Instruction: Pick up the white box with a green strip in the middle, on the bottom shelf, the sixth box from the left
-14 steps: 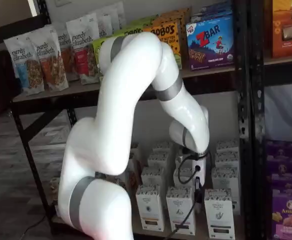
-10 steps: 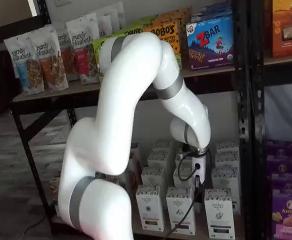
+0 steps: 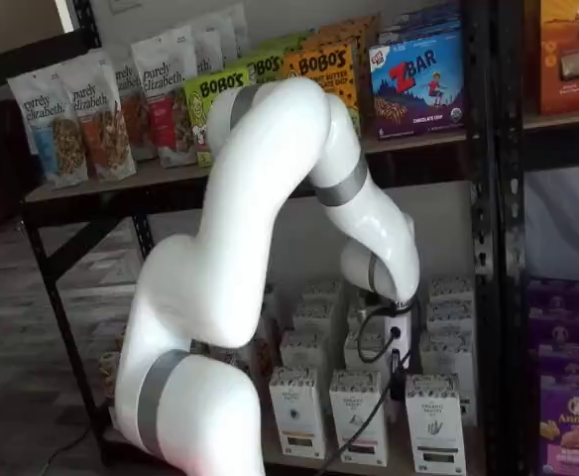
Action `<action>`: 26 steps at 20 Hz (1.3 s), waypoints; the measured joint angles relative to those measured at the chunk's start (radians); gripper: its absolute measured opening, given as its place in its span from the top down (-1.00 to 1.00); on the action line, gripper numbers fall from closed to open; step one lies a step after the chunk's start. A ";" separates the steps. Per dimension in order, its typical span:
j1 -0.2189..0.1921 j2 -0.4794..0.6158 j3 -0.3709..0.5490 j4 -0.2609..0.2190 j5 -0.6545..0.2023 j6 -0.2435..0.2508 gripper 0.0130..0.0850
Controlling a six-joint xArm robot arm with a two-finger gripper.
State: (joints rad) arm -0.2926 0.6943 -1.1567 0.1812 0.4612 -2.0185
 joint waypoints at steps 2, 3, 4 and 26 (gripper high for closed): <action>-0.003 0.037 -0.041 -0.007 0.004 0.004 -1.00; -0.004 0.054 -0.064 -0.001 0.014 -0.002 -1.00; -0.004 0.067 -0.083 0.004 0.023 -0.006 -1.00; -0.024 0.314 -0.379 -0.038 0.046 0.015 -1.00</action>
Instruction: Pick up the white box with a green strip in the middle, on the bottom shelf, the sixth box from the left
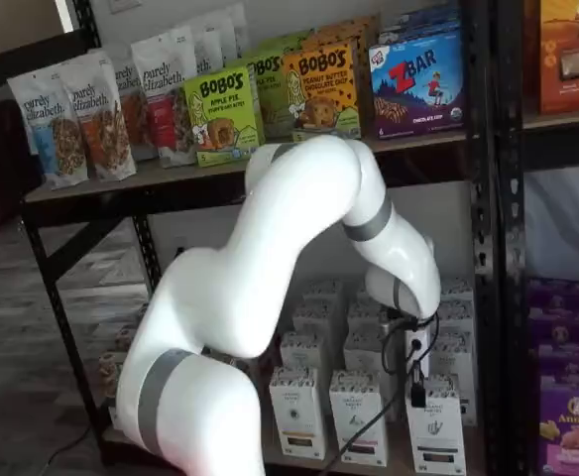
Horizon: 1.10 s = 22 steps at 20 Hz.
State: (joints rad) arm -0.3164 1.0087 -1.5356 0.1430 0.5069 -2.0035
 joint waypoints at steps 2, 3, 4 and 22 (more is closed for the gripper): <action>0.002 0.013 -0.020 -0.045 0.014 0.041 -1.00; 0.004 0.021 -0.028 -0.070 0.017 0.065 -1.00; 0.006 0.026 -0.031 -0.089 0.015 0.083 -1.00; 0.017 0.081 -0.050 -0.287 -0.038 0.266 -1.00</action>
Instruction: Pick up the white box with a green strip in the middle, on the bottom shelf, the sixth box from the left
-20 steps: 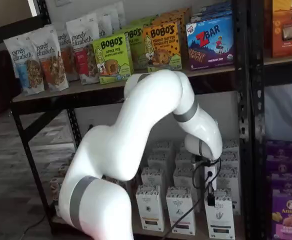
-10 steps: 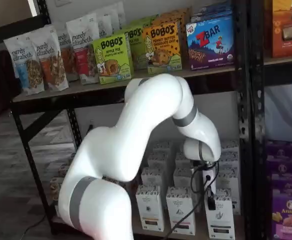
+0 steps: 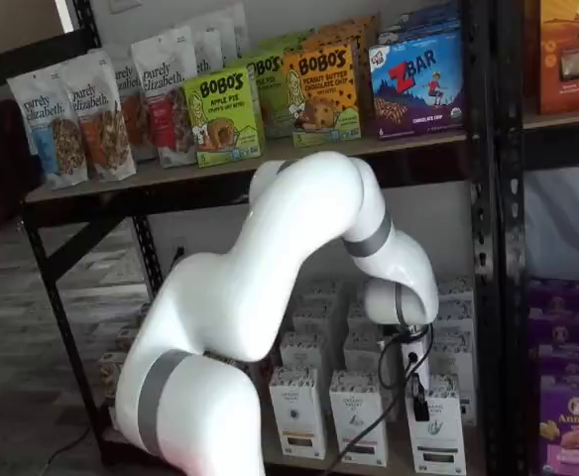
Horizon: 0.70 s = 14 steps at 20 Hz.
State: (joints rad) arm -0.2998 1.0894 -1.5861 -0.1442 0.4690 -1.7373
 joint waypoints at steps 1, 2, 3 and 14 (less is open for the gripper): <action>0.000 0.003 0.000 -0.004 -0.008 0.004 -1.00; -0.001 0.005 -0.001 -0.007 -0.013 0.005 -0.89; -0.001 0.006 -0.001 -0.010 -0.015 0.007 -0.89; -0.009 0.008 -0.012 -0.015 0.000 0.005 -0.67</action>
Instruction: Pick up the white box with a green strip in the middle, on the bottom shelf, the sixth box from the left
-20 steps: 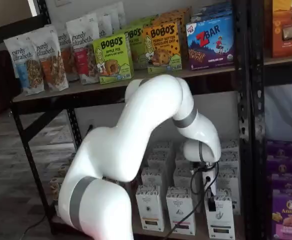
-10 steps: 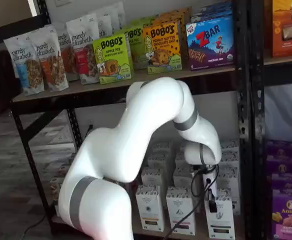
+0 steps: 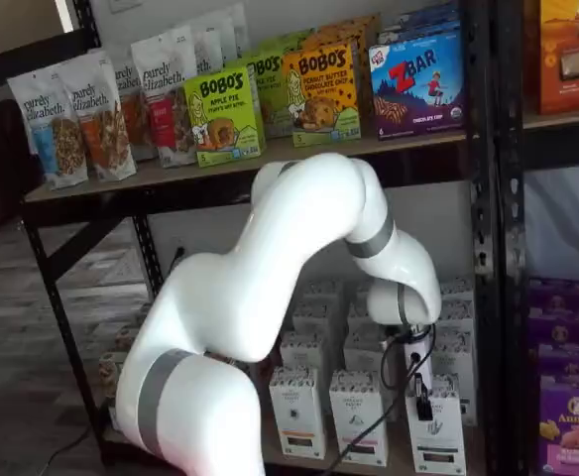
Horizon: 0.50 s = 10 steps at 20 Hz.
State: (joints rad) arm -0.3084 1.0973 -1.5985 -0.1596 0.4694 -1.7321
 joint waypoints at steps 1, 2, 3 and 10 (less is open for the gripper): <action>0.000 0.000 0.000 -0.004 0.001 0.004 -0.67; 0.001 0.000 0.000 -0.007 0.002 0.007 -0.67; 0.002 -0.001 0.001 -0.011 0.001 0.011 -0.56; 0.006 -0.009 0.019 -0.005 -0.012 0.010 -0.11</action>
State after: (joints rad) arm -0.3026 1.0884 -1.5792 -0.1644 0.4573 -1.7218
